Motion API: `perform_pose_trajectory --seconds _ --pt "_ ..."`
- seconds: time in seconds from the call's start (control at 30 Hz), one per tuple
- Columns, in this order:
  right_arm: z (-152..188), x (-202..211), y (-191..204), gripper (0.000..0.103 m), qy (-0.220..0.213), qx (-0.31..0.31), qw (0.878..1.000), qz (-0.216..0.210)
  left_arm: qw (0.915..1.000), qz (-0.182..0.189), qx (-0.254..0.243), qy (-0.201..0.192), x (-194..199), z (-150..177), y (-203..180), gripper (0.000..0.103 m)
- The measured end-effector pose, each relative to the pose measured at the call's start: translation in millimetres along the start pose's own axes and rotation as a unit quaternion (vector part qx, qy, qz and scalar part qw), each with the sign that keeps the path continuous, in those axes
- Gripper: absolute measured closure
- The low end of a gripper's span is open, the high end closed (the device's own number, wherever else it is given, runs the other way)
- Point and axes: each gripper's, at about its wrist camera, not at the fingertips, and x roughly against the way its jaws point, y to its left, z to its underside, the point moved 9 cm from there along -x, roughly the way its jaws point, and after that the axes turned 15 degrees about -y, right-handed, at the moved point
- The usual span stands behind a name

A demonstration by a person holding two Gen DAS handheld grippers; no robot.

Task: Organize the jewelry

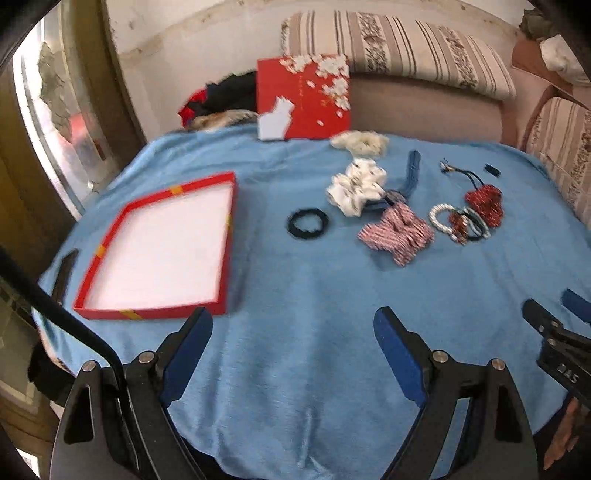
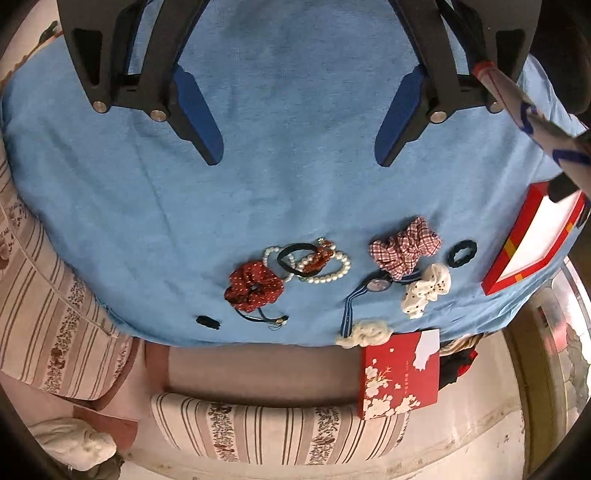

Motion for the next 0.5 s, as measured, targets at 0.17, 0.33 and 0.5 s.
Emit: perform_pose_trajectory --seconds 0.17,0.33,0.5 --pt "-3 -5 -1 0.018 -0.001 0.006 1.000 0.003 0.9989 0.026 0.012 0.038 -11 12 -14 0.015" --pt "-5 -14 -14 0.018 0.003 0.001 1.000 0.017 0.9982 0.034 0.003 0.049 -24 12 -26 0.015" --pt "-2 -25 -30 0.018 0.013 -0.016 0.999 0.024 0.9974 0.043 -0.002 0.059 -38 11 -34 0.015"
